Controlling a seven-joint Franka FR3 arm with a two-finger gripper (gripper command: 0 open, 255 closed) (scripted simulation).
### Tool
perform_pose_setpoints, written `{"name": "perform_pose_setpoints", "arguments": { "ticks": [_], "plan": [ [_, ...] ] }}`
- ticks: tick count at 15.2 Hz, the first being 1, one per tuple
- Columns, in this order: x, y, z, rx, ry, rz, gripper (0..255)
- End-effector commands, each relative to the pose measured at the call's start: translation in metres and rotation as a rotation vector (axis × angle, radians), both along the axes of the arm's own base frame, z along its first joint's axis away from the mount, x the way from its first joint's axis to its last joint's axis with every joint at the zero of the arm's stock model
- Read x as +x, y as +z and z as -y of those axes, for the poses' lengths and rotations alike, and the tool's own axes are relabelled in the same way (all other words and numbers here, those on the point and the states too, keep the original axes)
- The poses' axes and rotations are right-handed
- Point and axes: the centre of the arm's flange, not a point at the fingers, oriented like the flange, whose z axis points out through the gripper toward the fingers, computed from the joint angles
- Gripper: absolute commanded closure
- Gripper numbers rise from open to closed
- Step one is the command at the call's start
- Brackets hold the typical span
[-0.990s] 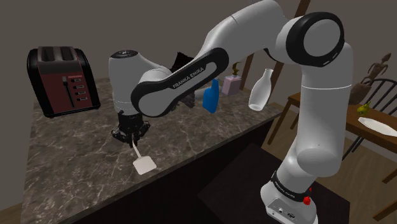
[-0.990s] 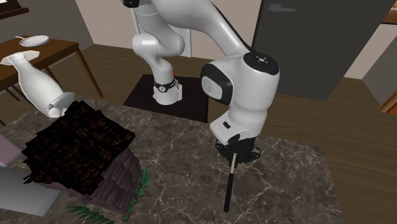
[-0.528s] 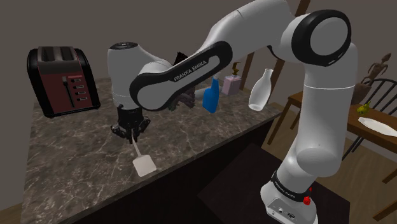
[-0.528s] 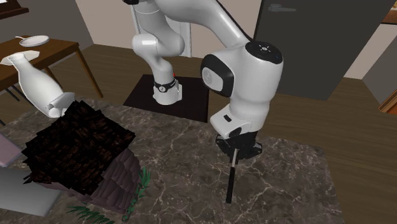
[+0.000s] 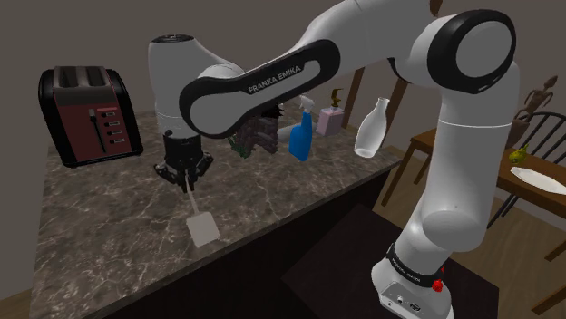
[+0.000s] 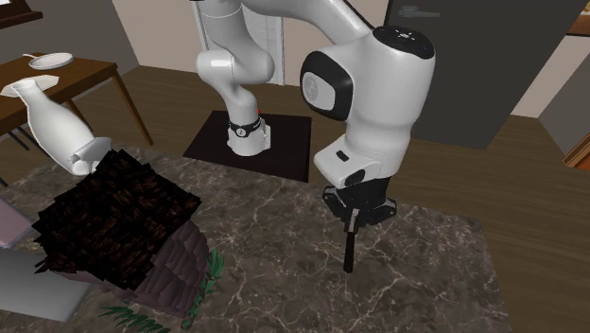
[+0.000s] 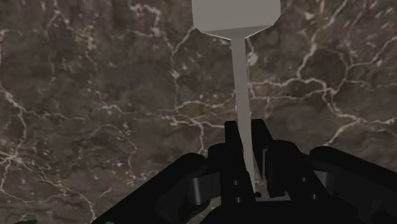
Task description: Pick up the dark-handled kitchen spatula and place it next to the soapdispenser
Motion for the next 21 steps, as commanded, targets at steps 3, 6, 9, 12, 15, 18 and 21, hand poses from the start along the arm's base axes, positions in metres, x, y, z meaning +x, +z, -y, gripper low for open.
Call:
{"name": "perform_pose_setpoints", "arguments": {
  "ticks": [3,6,9,12,15,18,21],
  "plan": [
    [0.0,0.022,0.0,0.0,0.0,0.0,255],
    [0.0,0.037,0.0,0.0,0.0,0.0,255],
    [0.0,0.053,0.0,0.0,0.0,0.0,255],
    [0.0,0.069,0.0,0.0,0.0,0.0,255],
    [0.0,0.085,0.0,0.0,0.0,0.0,255],
    [0.0,0.101,0.0,0.0,0.0,0.0,255],
    [0.0,0.117,0.0,0.0,0.0,0.0,255]
  ]
}}
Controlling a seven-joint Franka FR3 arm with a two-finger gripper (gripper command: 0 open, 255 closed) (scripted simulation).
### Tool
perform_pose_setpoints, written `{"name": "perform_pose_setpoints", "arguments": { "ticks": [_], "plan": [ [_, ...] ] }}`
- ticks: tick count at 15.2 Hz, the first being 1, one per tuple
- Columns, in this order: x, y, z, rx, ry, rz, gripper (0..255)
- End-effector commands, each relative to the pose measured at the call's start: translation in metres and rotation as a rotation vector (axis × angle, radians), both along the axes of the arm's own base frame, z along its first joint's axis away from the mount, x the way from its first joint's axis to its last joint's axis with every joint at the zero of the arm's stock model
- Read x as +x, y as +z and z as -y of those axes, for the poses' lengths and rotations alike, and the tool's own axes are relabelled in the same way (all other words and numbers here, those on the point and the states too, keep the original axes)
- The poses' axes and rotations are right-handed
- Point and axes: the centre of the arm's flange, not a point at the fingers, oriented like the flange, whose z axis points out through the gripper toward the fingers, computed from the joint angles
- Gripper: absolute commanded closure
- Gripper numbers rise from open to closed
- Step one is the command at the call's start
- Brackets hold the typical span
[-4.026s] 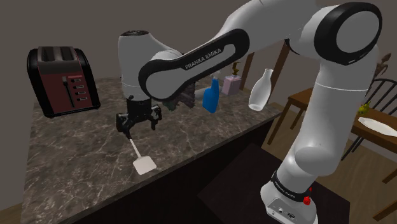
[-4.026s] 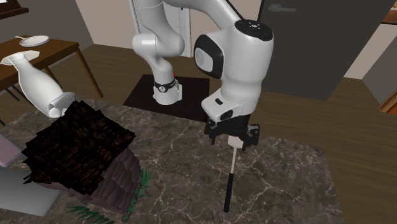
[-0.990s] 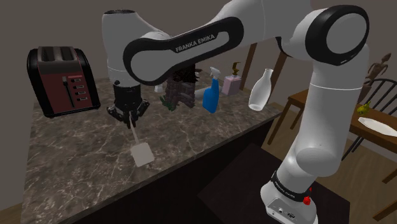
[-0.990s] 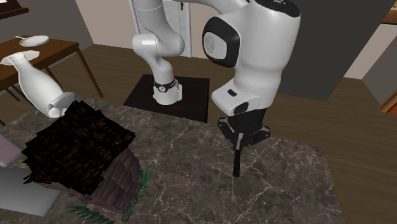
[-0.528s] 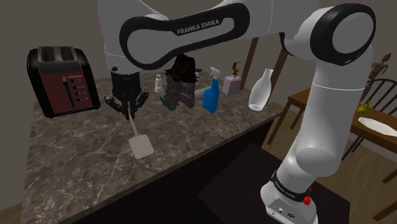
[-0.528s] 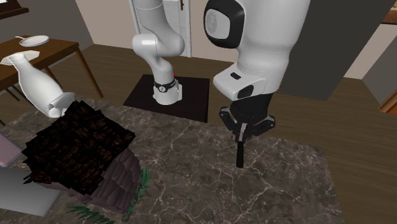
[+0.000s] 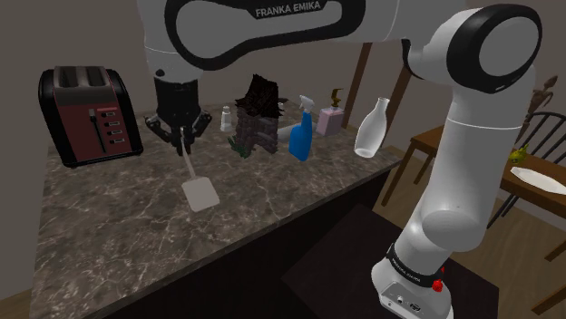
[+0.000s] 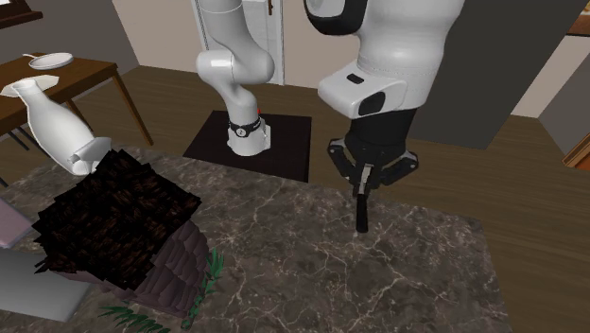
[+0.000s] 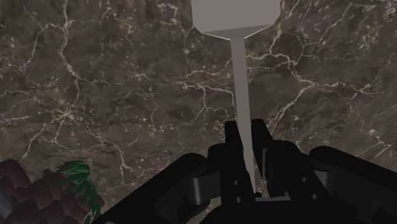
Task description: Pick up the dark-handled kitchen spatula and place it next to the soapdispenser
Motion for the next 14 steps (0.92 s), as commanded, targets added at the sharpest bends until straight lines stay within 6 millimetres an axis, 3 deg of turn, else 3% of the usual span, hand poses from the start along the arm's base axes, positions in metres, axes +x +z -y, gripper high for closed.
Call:
{"name": "perform_pose_setpoints", "arguments": {
  "ticks": [1,14],
  "plan": [
    [0.0,0.01,-0.001,0.0,0.0,0.0,255],
    [0.0,0.079,-0.001,0.0,0.0,0.0,255]
  ]
}}
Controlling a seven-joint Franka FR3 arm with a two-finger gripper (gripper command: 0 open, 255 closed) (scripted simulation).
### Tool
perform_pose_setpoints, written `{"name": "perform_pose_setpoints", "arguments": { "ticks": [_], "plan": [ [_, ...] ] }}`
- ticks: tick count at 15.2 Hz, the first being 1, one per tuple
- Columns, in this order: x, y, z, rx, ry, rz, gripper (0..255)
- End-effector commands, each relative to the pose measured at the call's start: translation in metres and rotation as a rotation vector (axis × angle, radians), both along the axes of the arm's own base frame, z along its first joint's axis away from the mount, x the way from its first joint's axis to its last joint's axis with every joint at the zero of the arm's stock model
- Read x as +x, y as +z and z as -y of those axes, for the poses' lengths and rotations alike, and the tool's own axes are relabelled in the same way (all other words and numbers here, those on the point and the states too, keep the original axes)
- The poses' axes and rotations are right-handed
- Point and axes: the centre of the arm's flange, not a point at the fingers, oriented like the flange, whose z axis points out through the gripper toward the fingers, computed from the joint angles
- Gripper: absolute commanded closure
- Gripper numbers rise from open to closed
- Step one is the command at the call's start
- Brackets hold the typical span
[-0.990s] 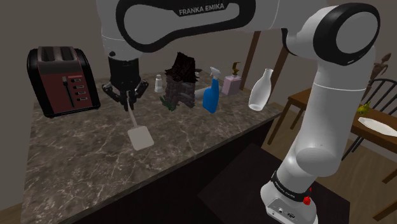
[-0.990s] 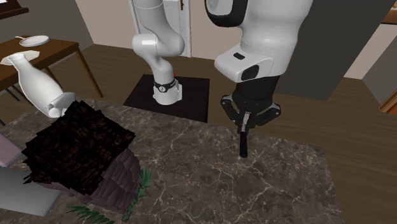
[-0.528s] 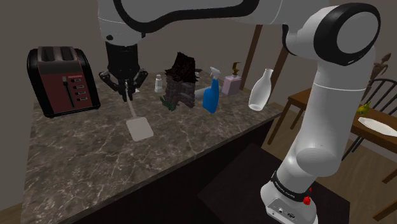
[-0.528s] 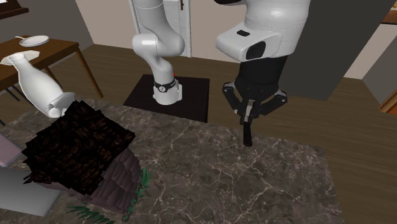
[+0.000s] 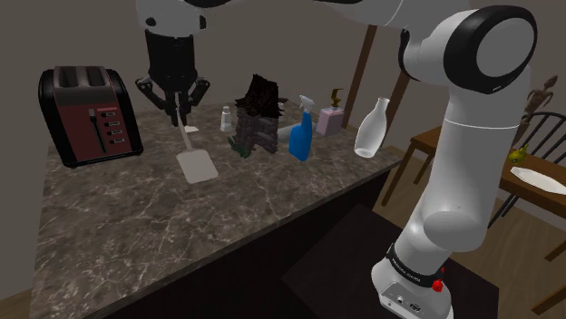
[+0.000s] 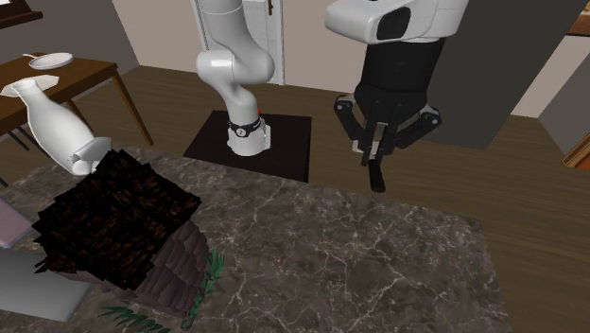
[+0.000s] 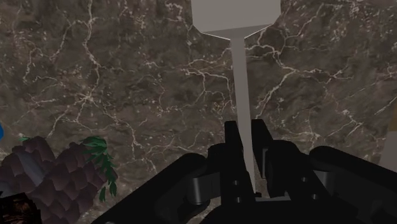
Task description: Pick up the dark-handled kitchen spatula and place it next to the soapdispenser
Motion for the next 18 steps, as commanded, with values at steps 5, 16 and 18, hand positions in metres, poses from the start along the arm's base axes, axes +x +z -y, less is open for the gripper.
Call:
{"name": "perform_pose_setpoints", "arguments": {
  "ticks": [5,16,18],
  "plan": [
    [0.0,0.032,0.001,0.0,0.0,0.0,255],
    [-0.005,0.056,0.08,0.0,0.0,0.0,255],
    [-0.006,0.056,0.106,0.0,0.0,0.0,255]
  ]
}}
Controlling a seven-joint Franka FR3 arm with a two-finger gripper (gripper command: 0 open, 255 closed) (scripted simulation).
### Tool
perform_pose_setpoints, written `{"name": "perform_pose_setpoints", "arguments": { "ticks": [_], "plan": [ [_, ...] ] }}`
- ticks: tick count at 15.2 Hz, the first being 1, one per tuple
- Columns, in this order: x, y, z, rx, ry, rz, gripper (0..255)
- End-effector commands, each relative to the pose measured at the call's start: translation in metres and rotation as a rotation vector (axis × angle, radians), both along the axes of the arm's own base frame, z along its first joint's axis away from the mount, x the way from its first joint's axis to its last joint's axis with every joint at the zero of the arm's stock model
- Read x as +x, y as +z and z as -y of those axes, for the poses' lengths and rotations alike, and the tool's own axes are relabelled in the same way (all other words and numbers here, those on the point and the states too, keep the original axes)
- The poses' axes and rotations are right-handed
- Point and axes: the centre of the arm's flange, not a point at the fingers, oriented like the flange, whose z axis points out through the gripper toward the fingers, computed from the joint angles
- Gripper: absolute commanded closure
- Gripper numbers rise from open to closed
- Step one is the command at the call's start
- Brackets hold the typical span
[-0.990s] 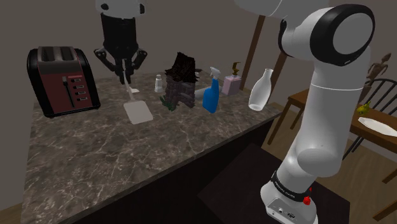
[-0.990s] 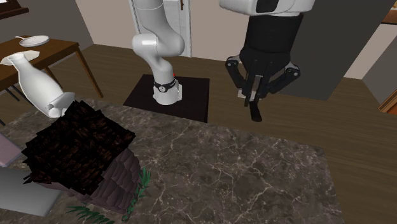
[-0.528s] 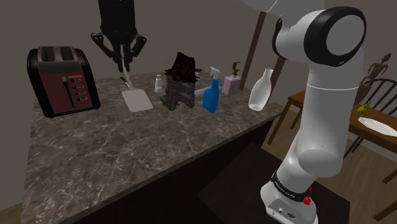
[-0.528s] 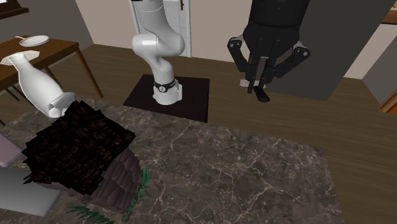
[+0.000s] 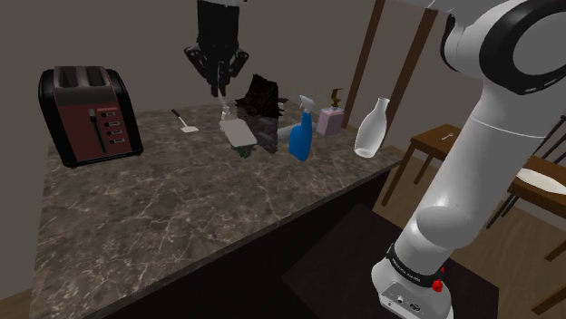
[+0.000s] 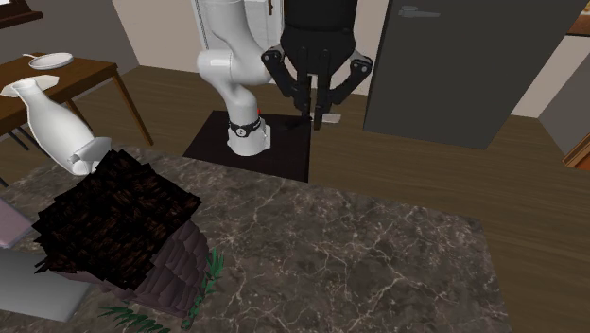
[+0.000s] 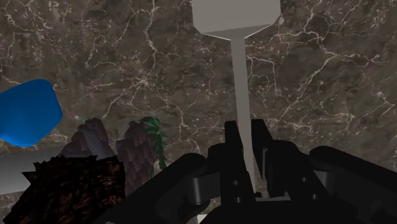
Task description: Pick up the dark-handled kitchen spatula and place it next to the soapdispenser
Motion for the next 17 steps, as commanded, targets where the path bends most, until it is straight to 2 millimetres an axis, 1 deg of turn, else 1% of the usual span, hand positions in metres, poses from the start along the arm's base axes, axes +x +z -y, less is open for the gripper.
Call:
{"name": "perform_pose_setpoints", "arguments": {
  "ticks": [1,17],
  "plan": [
    [0.001,0.001,0.027,0.001,0.002,0.0,255],
    [-0.011,0.002,0.238,0.001,0.002,0.0,255]
  ]
}}
